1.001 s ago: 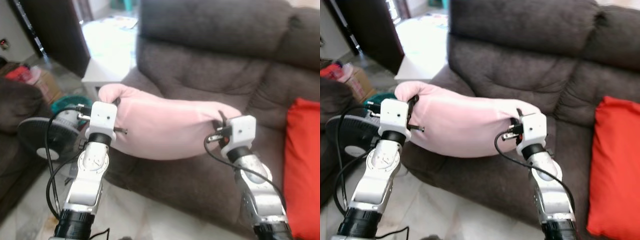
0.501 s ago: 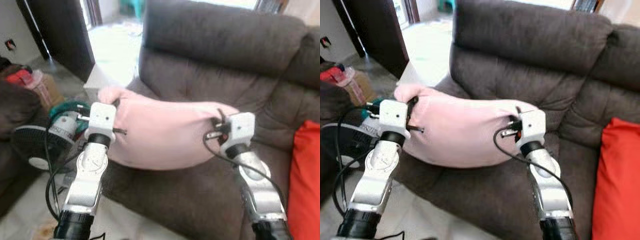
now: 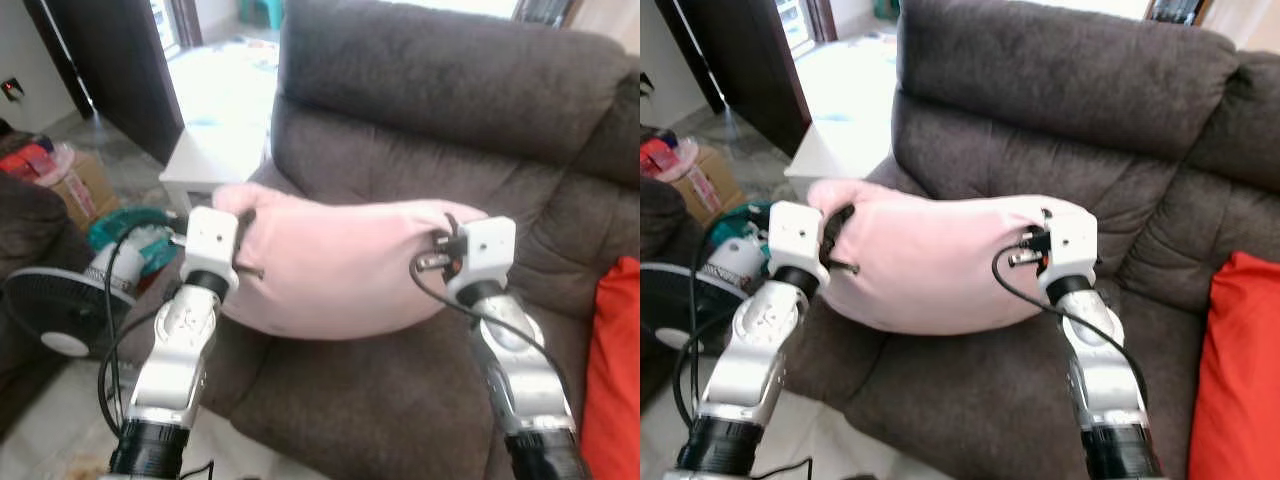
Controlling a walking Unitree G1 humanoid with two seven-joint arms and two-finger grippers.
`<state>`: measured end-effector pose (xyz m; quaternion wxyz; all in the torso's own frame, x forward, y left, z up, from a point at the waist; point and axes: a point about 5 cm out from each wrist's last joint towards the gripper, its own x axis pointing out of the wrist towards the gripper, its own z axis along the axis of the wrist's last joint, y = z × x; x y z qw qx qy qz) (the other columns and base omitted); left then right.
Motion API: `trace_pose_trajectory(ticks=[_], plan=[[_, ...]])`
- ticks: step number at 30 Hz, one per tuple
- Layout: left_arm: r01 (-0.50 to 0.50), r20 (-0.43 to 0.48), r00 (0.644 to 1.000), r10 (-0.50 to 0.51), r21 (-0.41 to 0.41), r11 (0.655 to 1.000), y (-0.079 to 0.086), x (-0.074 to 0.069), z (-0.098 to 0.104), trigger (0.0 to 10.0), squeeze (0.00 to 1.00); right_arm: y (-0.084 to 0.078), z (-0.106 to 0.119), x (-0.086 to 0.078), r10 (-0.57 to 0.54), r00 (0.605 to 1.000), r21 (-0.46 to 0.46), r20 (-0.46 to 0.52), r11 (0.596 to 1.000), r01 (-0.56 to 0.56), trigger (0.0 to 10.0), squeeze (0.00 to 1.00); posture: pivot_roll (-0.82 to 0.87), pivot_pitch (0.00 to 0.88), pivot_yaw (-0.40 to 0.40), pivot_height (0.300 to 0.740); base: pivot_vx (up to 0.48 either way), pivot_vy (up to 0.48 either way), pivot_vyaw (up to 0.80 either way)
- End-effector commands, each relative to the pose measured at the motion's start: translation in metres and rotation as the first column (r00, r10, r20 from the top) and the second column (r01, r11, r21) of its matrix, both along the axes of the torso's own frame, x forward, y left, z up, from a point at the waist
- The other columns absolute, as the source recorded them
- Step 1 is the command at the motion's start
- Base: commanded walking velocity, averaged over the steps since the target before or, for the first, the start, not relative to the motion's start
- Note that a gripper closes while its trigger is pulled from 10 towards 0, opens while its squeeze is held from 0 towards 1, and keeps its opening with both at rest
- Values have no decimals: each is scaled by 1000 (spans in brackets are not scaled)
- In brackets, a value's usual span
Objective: Move the pillow to the sofa from floor
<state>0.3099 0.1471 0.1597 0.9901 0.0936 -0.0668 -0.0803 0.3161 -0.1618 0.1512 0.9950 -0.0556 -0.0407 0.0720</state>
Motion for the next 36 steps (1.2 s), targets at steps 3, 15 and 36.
trace_pose_trajectory(ticks=[3, 15, 36], plan=[[36, -50, 998, -37, -10, 999, -3, -1, -6, 10000, 0, 4, 18, 4, 21, 998, -21, 55, 1000, -20, 10000, 0, 140, 74, -33, 740, 0, 0, 0], [188, -155, 970, -190, -28, 982, -15, -6, -11, 10000, 0, 26, 17, 23, 100, 993, -155, -58, 982, -108, 10000, 0, 150, 78, -46, 740, 0, 0, 0], [513, -252, 827, -503, -31, 858, -49, -31, -7, 10000, 0, 7, 11, 29, -6, 993, -187, -122, 982, -17, 10000, 0, 152, 82, -43, 740, 0, 0, 0]])
